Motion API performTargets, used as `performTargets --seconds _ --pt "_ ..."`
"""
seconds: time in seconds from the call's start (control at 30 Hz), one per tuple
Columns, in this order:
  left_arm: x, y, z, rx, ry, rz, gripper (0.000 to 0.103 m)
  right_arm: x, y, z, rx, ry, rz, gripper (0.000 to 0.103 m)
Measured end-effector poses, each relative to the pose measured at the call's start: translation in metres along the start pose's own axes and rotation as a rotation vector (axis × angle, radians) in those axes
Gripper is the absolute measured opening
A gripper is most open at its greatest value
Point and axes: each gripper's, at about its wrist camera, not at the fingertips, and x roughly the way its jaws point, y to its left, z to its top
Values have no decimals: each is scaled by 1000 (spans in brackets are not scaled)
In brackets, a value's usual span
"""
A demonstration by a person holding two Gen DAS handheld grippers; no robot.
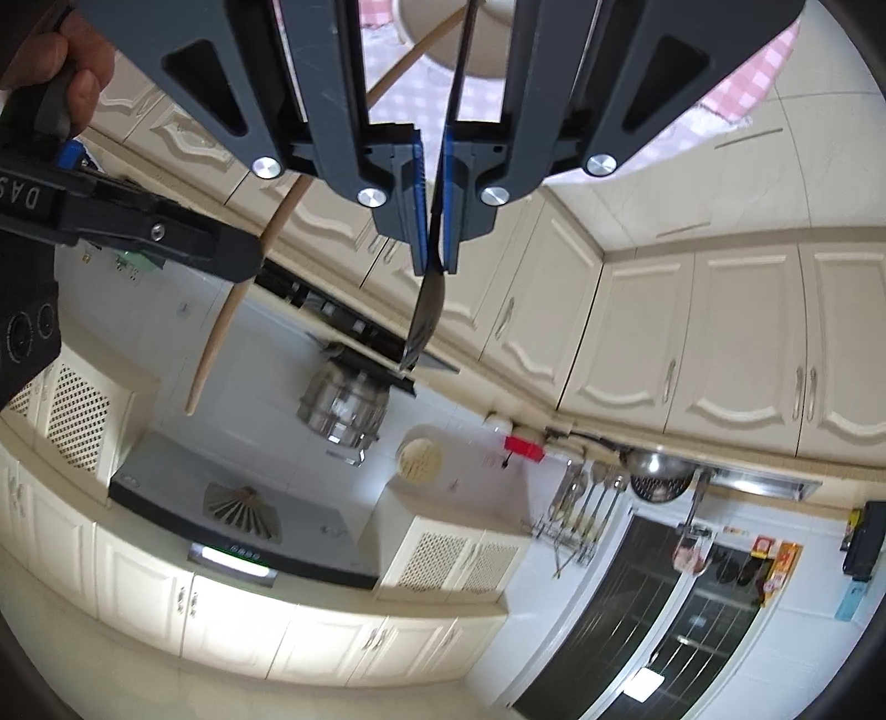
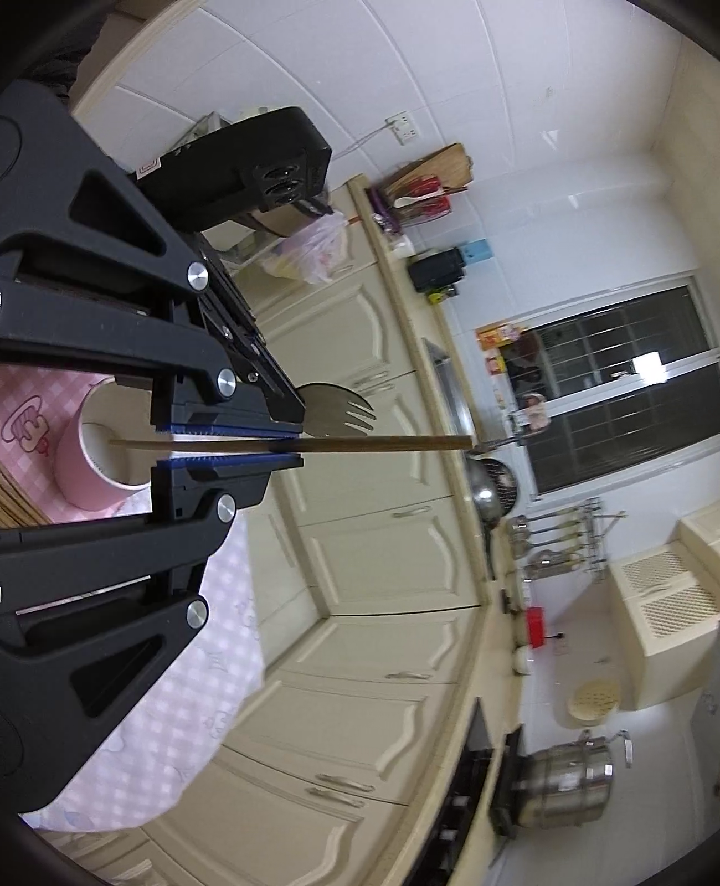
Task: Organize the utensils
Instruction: 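Lower spoon and chopstick into the pink cup and open both grippers, then withdraw both grippers from the cup back toward the chopsticks and knife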
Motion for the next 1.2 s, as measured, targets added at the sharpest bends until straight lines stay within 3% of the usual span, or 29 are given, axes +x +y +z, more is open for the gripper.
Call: performTargets --seconds 0.03,0.07,0.1,0.13,0.17,0.27,0.3,0.37,0.43,0.73,1.2 --pt "0 2 -2 -4 13 -1 14 3 -5 -2 24 19 -3 8" --pt "-1 4 -3 -6 19 -3 25 4 -9 -4 43 25 -9 21" --pt "-4 6 -4 -7 17 -1 45 2 -15 -5 64 21 -18 57" --pt "-8 7 -5 -8 10 4 63 -3 -20 -8 84 -2 -30 75" --pt "-13 7 -4 -7 3 7 68 -7 -23 -10 93 -17 -38 82" --pt "-26 6 -3 21 11 34 82 -15 -35 -14 141 -26 -51 82" --pt "-29 6 -3 24 21 46 86 -20 -40 -16 161 -31 -64 88" --pt "-35 5 0 24 43 63 91 -26 -46 -17 184 -44 -83 95" --pt "-43 3 2 40 56 108 94 -35 -54 -22 216 -53 -105 96" --pt "-74 -10 7 119 86 210 96 -58 -71 -39 290 -26 -166 97" --pt "-96 -26 -21 195 169 231 96 -74 -69 -70 317 70 -218 97"
